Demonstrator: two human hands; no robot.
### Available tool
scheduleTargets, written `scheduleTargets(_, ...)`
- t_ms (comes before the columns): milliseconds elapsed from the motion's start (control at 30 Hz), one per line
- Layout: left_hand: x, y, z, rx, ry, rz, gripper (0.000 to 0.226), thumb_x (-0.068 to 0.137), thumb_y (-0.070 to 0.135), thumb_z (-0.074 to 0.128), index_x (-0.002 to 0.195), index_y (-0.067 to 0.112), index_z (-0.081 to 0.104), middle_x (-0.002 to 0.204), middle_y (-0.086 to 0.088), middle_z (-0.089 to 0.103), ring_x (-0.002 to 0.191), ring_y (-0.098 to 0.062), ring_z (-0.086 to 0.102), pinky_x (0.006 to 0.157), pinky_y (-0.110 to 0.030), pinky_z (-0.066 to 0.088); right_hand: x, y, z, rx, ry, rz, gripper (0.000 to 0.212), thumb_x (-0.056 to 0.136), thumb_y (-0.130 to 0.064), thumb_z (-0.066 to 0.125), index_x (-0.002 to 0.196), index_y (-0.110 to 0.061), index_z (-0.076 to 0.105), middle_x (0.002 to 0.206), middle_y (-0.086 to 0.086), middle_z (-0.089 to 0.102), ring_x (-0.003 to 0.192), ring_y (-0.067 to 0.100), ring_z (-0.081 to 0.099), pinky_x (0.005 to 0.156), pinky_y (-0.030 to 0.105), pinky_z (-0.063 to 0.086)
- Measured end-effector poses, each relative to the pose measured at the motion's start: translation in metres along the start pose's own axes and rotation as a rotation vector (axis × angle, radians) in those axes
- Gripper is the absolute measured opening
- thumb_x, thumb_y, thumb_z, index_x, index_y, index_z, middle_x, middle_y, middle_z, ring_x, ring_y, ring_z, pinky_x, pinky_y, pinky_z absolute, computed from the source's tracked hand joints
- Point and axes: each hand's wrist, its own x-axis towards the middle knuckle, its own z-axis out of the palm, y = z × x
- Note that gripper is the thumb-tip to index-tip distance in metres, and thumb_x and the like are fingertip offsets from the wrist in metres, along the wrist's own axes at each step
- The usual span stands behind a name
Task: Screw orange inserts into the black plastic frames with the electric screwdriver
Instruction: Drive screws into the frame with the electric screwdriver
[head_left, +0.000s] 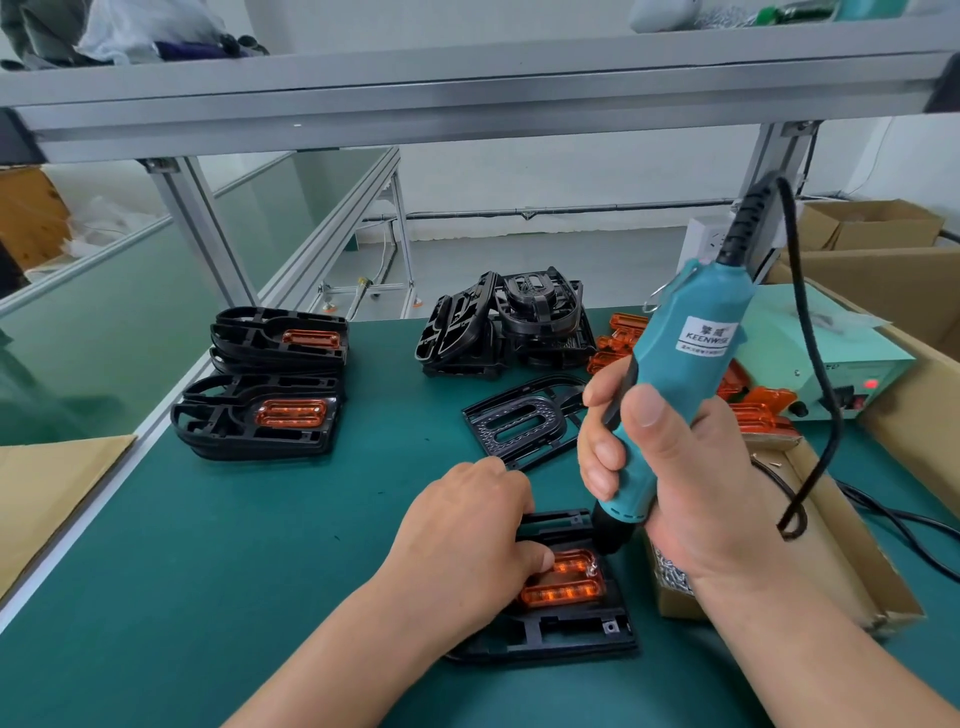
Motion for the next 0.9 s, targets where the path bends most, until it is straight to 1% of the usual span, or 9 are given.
scheduleTargets(200, 0.0, 0.002, -0.002, 0.012, -0.008, -0.009, 0.038, 0.086, 0.06, 0.073, 0.105, 0.03, 0.059, 0.096, 0.013, 0.049, 0.096, -0.016, 0.052, 0.073, -0.033, 0.039, -0.001, 0.001, 0.004, -0.057, -0.046, -0.004, 0.054, 0.084, -0.062, 0.082, 0.103, -0.014, 0.068, 0.067, 0.01, 0.051, 0.054, 0.025, 0.05, 0.055, 0.03, 0.046)
scheduleTargets(400, -0.001, 0.004, -0.004, 0.014, -0.027, -0.023, 0.034, 0.087, 0.057, 0.073, 0.096, 0.031, 0.054, 0.095, 0.012, 0.048, 0.097, -0.017, 0.053, 0.074, -0.034, 0.041, 0.003, 0.005, 0.008, -0.091, -0.089, 0.026, 0.056, 0.084, -0.064, 0.08, 0.104, -0.013, 0.069, 0.068, 0.009, 0.054, 0.056, 0.024, 0.052, 0.056, 0.031, 0.047)
scheduleTargets(500, 0.001, 0.004, -0.004, 0.012, -0.028, -0.002, 0.033, 0.086, 0.055, 0.074, 0.103, 0.031, 0.059, 0.1, 0.012, 0.054, 0.1, -0.018, 0.057, 0.081, -0.037, 0.051, 0.006, 0.007, 0.011, -0.116, -0.127, 0.046, 0.055, 0.085, -0.063, 0.08, 0.1, -0.011, 0.068, 0.067, 0.009, 0.054, 0.056, 0.024, 0.05, 0.057, 0.03, 0.047)
scheduleTargets(600, 0.0, 0.003, -0.004, -0.015, -0.031, -0.003, 0.034, 0.085, 0.053, 0.074, 0.108, 0.032, 0.06, 0.108, 0.013, 0.059, 0.105, -0.017, 0.059, 0.088, -0.041, 0.054, 0.008, 0.008, 0.013, -0.141, -0.161, 0.059, 0.055, 0.087, -0.062, 0.079, 0.097, -0.009, 0.066, 0.065, 0.009, 0.053, 0.055, 0.025, 0.047, 0.056, 0.033, 0.044)
scheduleTargets(767, 0.001, 0.004, -0.004, -0.009, -0.032, -0.007, 0.033, 0.087, 0.052, 0.074, 0.105, 0.03, 0.057, 0.109, 0.01, 0.059, 0.103, -0.018, 0.059, 0.088, -0.041, 0.054, 0.005, 0.012, 0.016, -0.173, -0.189, 0.052, 0.049, 0.088, -0.059, 0.079, 0.092, -0.011, 0.066, 0.061, 0.011, 0.051, 0.055, 0.027, 0.045, 0.059, 0.034, 0.045)
scheduleTargets(833, 0.002, 0.004, -0.004, -0.01, -0.03, -0.009, 0.033, 0.086, 0.052, 0.074, 0.105, 0.031, 0.057, 0.109, 0.011, 0.059, 0.103, -0.018, 0.059, 0.088, -0.041, 0.054, 0.005, 0.012, 0.016, -0.177, -0.193, 0.045, 0.046, 0.089, -0.057, 0.08, 0.087, -0.013, 0.066, 0.062, 0.015, 0.05, 0.056, 0.028, 0.044, 0.059, 0.034, 0.045)
scheduleTargets(900, 0.001, 0.002, -0.003, -0.021, -0.031, -0.008, 0.033, 0.086, 0.052, 0.075, 0.106, 0.031, 0.058, 0.109, 0.013, 0.06, 0.104, -0.017, 0.06, 0.088, -0.041, 0.054, 0.005, 0.012, 0.015, -0.171, -0.174, 0.036, 0.043, 0.089, -0.054, 0.081, 0.084, -0.015, 0.065, 0.062, 0.015, 0.049, 0.055, 0.026, 0.045, 0.059, 0.033, 0.045)
